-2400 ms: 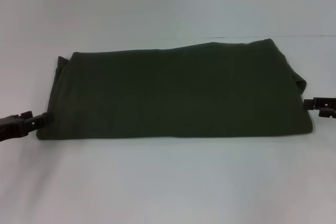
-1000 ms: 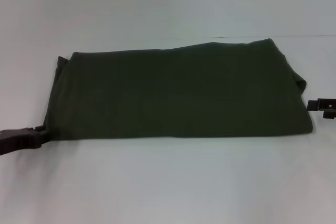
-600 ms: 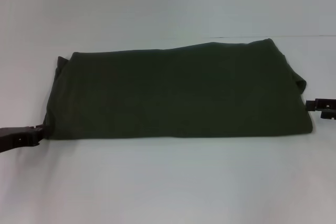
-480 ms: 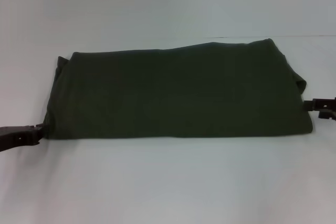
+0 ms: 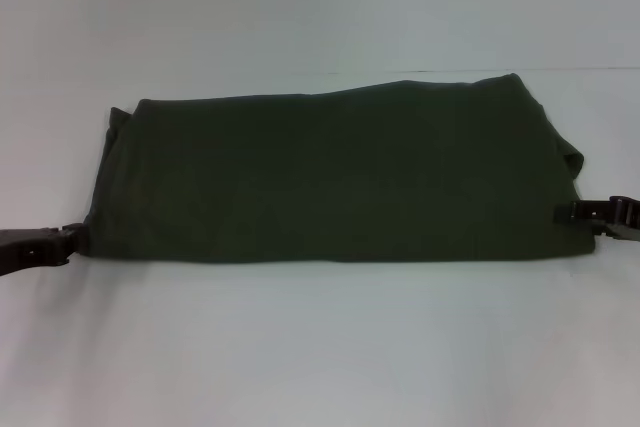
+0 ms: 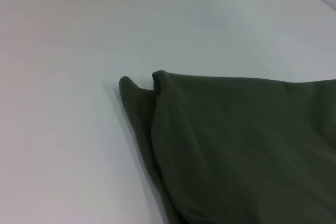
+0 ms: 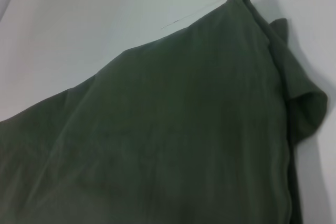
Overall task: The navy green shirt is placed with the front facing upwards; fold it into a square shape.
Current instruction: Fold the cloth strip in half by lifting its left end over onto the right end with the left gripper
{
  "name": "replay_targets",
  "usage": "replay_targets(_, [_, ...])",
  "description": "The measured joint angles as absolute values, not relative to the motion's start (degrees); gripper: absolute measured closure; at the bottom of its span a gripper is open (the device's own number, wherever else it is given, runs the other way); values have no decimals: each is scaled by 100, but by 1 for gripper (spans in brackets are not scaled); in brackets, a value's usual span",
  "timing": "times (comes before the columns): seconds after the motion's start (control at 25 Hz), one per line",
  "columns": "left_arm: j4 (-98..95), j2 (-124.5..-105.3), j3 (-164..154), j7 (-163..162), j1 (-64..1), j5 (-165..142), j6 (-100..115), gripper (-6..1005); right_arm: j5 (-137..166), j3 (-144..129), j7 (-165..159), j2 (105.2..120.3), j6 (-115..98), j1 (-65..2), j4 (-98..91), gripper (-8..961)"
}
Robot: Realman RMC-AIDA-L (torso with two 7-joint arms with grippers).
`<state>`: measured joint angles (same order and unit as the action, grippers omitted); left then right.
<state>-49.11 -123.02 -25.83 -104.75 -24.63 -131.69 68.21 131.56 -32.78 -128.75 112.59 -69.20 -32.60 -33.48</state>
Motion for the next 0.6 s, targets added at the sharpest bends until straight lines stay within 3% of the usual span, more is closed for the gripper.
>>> replay_targets(0.16, [-4913,-12296,-2584,-10476,-2468,-13167,6821,991,13156,-3285,-12872,11266,-6908,-3261,-3344,299])
replay_targets(0.6, [-4913,-12295,-2583,-10476,-2470,-13168,6818,992,13156,-3499,-12853,11282,-6908,-3238,-3359,770])
